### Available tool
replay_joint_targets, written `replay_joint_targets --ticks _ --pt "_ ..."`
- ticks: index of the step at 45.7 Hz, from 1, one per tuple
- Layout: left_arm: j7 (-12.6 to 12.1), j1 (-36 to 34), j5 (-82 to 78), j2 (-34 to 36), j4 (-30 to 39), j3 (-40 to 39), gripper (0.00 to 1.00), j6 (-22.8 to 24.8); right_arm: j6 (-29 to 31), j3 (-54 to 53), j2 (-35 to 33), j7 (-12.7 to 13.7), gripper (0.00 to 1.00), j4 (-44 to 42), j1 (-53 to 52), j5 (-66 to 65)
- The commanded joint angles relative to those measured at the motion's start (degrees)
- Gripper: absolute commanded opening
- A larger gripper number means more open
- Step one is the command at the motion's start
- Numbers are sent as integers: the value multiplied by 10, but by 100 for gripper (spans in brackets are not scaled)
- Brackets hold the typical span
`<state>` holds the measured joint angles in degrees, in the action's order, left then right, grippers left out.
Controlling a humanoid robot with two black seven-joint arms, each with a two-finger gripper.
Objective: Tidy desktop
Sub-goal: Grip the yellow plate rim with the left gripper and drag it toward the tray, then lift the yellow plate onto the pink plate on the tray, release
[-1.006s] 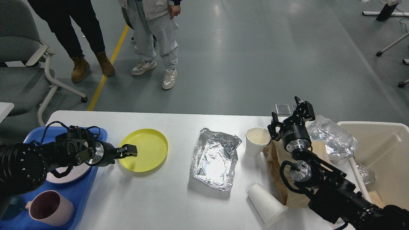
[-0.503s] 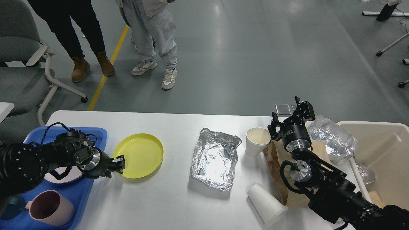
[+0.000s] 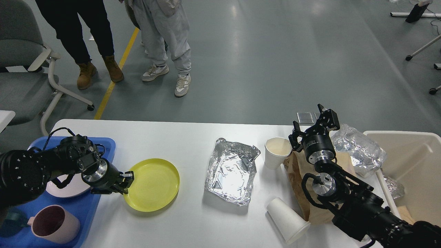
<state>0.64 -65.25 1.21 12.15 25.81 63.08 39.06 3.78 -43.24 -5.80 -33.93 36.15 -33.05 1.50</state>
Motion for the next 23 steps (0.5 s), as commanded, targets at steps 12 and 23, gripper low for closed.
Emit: replay_joint_targets --ticks 12,23 --pt "1 -117 1 81 0 -6 0 119 0 0 0 0 100 0 0 1" --pt "0 -166 0 163 -1 -4 0 136 0 0 0 0 100 1 0 0"
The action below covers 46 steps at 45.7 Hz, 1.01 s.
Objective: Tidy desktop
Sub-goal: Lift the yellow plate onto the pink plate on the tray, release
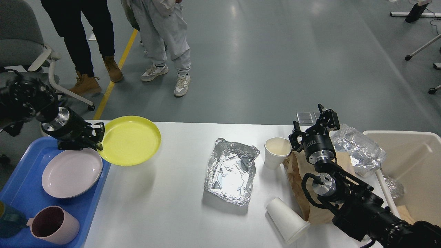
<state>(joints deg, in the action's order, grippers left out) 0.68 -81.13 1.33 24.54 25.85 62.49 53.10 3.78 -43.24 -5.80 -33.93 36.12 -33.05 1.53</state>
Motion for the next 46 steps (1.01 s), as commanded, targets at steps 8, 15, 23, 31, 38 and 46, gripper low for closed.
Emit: replay_joint_targets --ticks 8,15,23,31,38,46 --pt "-3 21 -1 87 -11 6 0 -71 0 0 0 0 100 0 0 0" --pt "-25 62 -1 105 -23 5 0 -133 0 0 0 0 100 0 0 0" --pt "-51 119 -1 104 -44 -1 0 -173 0 0 0 0 100 1 0 0" --pt "-59 129 -1 93 -47 -2 0 -179 0 0 0 0 100 1 0 0" --pt "-59 146 -1 75 -48 -3 0 -184 0 0 0 0 100 0 0 0" --pt "-58 152 0 67 -47 -11 0 -179 0 0 0 0 100 0 0 0"
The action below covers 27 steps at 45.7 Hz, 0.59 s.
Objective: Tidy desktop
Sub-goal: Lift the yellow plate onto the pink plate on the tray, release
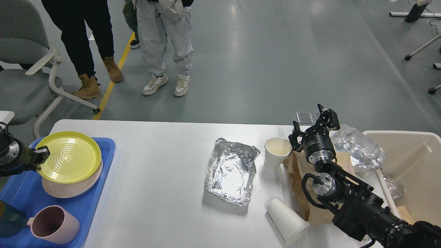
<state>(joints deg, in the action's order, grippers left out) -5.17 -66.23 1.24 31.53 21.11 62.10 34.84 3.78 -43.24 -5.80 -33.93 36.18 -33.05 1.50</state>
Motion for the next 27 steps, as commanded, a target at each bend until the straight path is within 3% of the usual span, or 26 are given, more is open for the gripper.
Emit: replay_joint_targets --ticks 1,9,27 --pt "1 4 1 -2 1 -10 1 4 0 0 0 0 100 -1 0 0" --pt "1 15 1 -2 1 -22 12 2 0 0 0 0 100 -1 0 0" --pt "3 22 2 -2 1 -25 62 -64 0 0 0 0 100 0 0 0"
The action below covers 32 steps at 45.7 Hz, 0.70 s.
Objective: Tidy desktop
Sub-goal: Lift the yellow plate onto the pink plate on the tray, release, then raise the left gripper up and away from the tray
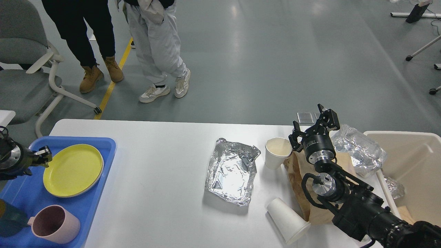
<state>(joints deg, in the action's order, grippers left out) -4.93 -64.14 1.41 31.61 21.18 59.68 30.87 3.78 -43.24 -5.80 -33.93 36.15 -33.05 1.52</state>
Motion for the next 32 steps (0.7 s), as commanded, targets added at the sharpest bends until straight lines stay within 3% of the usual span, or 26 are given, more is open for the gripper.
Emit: replay_joint_targets --ticks 1,7,13,22,25,32 --pt "3 2 0 -2 0 -2 65 -29 0 0 0 0 100 1 0 0" --pt "9 2 0 -3 0 -34 85 -79 0 0 0 0 100 1 0 1" --pt "8 9 0 -2 0 -76 90 -115 0 0 0 0 100 0 0 1" --pt "12 -3 8 5 -2 -112 95 -118 0 0 0 0 100 1 0 1" --pt "14 -5 10 5 -5 -153 95 -121 0 0 0 0 100 1 0 0" --pt "17 10 13 7 -9 -343 96 -121 0 0 0 0 100 0 0 0"
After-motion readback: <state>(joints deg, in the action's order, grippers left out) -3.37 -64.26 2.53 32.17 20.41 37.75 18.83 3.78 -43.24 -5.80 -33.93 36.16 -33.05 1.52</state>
